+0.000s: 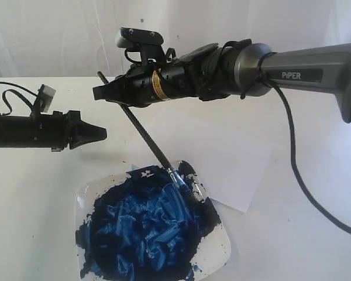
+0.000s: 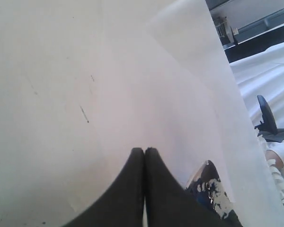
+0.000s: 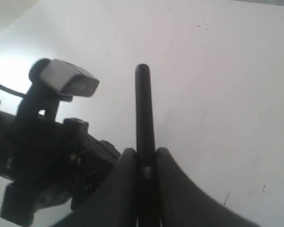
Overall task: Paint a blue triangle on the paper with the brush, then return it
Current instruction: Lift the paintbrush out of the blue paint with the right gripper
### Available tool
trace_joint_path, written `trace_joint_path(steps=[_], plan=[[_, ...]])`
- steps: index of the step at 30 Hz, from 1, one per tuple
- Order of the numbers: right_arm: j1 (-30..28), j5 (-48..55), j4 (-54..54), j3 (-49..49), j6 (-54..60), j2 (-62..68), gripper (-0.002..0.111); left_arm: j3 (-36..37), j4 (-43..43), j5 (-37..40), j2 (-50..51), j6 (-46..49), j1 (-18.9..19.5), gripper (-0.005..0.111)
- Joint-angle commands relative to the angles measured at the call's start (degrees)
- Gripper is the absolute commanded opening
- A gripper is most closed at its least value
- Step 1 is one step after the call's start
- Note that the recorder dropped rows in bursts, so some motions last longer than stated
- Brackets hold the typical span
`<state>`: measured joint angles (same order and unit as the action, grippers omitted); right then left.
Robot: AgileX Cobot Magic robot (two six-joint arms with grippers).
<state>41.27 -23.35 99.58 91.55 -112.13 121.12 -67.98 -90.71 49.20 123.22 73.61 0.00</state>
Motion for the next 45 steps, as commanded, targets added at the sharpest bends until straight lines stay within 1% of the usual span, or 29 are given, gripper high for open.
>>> trace_joint_path(steps=[1, 4, 9, 23, 26, 33, 45], plan=[[-0.1, -1.0, 0.4, 0.4, -2.1, -1.4, 0.0, -0.1, -1.0, 0.2, 0.7, -0.4, -3.2, 0.0], [-0.1, 0.9, 0.4, 0.4, -2.1, -1.5, 0.0, -0.1, -0.8, -0.8, 0.8, -0.4, -5.0, 0.0], [-0.1, 2.5, 0.4, 0.4, -2.1, -1.8, 0.0, -0.1, -0.2, -3.3, 0.8, -1.5, -5.8, 0.0], [-0.1, -4.1, 0.4, 0.4, -4.2, -3.0, 0.0, -0.1, 3.3, -8.9, 0.8, -4.8, -6.4, 0.0], [-0.1, -4.1, 0.4, 0.4, -4.9, -3.3, 0.0, -0.1, 5.7, -11.7, 0.8, -6.3, -8.1, 0.0], [-0.1, -4.2, 0.4, 0.4, -4.9, -4.2, 0.0, -0.1, 6.1, -16.5, 0.8, -6.3, -11.1, 0.0], [-0.1, -4.2, 0.4, 0.4, -4.9, -4.7, 0.0, -0.1, 6.4, -20.5, 0.8, -6.1, -11.6, 0.0]])
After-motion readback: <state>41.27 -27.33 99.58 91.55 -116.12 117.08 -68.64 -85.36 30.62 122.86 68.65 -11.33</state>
